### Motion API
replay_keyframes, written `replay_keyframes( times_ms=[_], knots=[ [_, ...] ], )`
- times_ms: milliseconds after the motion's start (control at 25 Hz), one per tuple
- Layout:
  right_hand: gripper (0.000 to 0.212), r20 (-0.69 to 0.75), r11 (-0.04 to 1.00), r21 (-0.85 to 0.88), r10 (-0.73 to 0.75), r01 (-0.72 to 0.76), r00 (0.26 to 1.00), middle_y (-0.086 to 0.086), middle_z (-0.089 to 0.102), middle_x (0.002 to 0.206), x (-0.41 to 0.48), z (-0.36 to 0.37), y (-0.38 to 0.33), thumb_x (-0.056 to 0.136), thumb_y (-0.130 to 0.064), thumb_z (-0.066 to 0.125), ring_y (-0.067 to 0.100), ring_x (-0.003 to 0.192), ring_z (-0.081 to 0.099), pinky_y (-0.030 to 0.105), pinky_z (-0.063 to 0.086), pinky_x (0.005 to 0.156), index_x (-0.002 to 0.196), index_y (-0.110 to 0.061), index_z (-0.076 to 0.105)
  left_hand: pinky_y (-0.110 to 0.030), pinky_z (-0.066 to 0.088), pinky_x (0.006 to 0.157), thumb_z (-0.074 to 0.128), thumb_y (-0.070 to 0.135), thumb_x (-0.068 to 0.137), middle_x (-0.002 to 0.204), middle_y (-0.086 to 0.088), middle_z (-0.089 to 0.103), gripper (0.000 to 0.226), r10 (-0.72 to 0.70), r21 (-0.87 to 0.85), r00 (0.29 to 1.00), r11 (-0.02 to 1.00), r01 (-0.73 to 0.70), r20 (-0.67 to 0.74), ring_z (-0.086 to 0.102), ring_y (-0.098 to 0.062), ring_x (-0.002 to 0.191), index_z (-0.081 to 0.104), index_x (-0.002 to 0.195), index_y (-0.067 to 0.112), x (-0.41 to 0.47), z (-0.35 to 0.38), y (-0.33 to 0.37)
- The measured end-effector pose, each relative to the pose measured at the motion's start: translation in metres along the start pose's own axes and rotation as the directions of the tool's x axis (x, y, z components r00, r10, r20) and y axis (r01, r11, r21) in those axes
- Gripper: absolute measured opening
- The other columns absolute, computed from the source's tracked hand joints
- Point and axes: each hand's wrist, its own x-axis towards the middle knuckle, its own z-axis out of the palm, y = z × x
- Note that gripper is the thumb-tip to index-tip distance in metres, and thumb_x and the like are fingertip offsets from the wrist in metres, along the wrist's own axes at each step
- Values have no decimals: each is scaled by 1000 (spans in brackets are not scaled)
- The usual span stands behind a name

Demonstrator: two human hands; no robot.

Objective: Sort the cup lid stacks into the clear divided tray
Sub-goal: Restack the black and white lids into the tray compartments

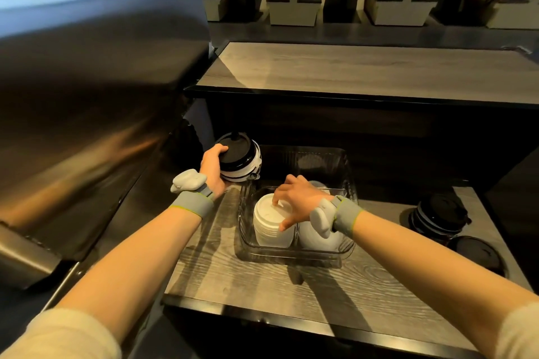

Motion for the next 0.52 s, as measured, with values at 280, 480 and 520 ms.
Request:
replay_keyframes(
  times_ms=[280, 480, 520],
  knots=[
    [39, -536, 848, 523, 253, 82, 806, 9, 50, 105, 13, -63, -3, 81, -31, 70, 21, 96, 46, 31, 40, 83, 106, -5, 56, -35, 48, 73, 49, 24, 88, 106, -8, 58, 32, 79, 105, 996, 991, -83, 37, 57, -24, 94, 51, 118, 12, -8, 19, -2],
    [80, -435, 901, 432, 179, 31, 882, 12, 40, 142, 32, -72, -17, 76, -44, 72, 28, 132, 34, 37, 35, 109, 142, -17, 36, -40, 51, 77, 44, 31, 94, 111, -11, 59, 33, 85, 96, 991, 991, -95, 100, 58, -29, 100, 49, 124, 18, -13, 33, -4],
    [77, -448, 885, 465, 217, 19, 867, 12, 43, 139, 35, -72, -14, 77, -43, 71, 28, 130, 37, 35, 35, 108, 141, -15, 38, -39, 52, 78, 40, 40, 96, 114, -12, 61, 40, 67, 63, 987, 995, -77, 143, 60, -27, 100, 50, 127, 17, -13, 32, -4]
  ],
)
